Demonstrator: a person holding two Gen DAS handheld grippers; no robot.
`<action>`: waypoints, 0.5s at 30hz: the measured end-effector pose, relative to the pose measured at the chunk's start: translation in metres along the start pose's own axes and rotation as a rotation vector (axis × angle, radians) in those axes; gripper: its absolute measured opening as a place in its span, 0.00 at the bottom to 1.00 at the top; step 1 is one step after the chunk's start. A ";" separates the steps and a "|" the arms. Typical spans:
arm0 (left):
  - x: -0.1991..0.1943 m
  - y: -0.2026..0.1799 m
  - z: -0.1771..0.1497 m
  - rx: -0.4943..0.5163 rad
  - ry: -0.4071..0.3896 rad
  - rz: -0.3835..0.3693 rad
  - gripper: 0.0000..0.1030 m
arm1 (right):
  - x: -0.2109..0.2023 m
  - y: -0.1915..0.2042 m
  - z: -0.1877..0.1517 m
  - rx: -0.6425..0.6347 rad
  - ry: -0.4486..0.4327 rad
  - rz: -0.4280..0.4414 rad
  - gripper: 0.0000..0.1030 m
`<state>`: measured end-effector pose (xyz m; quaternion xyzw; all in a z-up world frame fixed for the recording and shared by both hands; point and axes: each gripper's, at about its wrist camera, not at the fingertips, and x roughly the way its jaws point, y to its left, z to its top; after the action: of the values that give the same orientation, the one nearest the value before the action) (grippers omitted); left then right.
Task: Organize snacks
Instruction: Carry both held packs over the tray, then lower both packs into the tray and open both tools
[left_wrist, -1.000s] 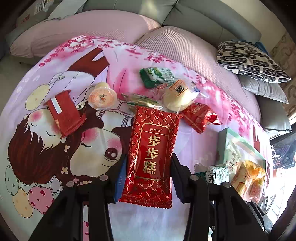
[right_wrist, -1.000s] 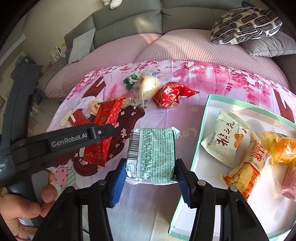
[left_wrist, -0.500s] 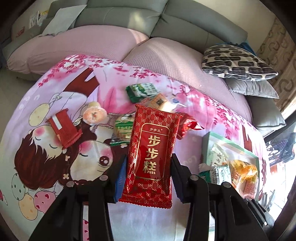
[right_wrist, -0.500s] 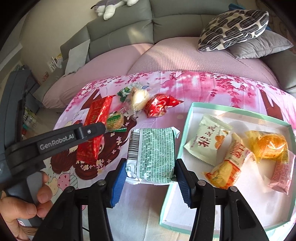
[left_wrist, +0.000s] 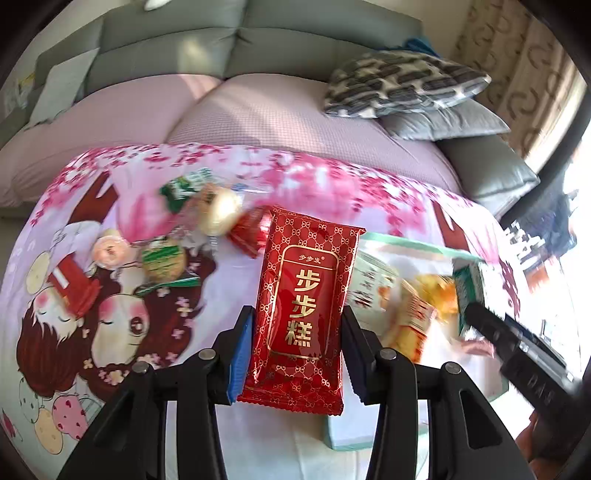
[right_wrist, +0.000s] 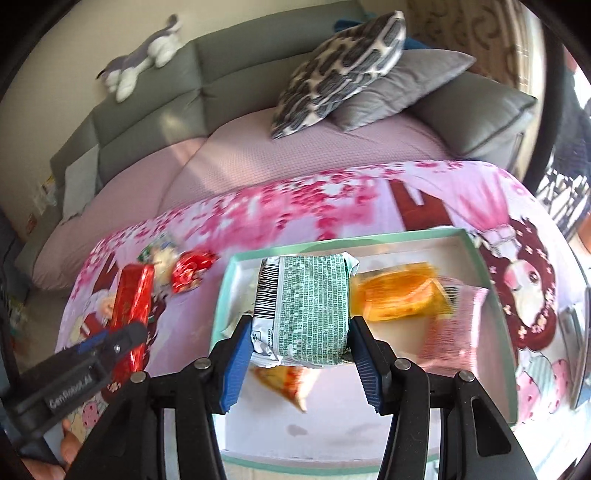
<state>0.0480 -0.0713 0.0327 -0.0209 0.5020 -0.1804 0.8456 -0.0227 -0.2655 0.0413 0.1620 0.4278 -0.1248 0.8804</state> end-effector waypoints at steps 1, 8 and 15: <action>0.001 -0.005 -0.001 0.010 0.003 -0.005 0.45 | -0.003 -0.006 0.001 0.013 -0.006 -0.009 0.54; 0.007 -0.027 -0.008 0.064 0.031 -0.024 0.45 | -0.014 -0.026 0.000 0.054 -0.022 -0.045 0.54; 0.025 -0.042 -0.018 0.115 0.084 0.003 0.45 | 0.001 -0.027 -0.014 0.041 0.045 -0.061 0.54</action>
<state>0.0318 -0.1163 0.0120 0.0360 0.5259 -0.2084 0.8238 -0.0414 -0.2850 0.0277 0.1697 0.4494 -0.1567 0.8630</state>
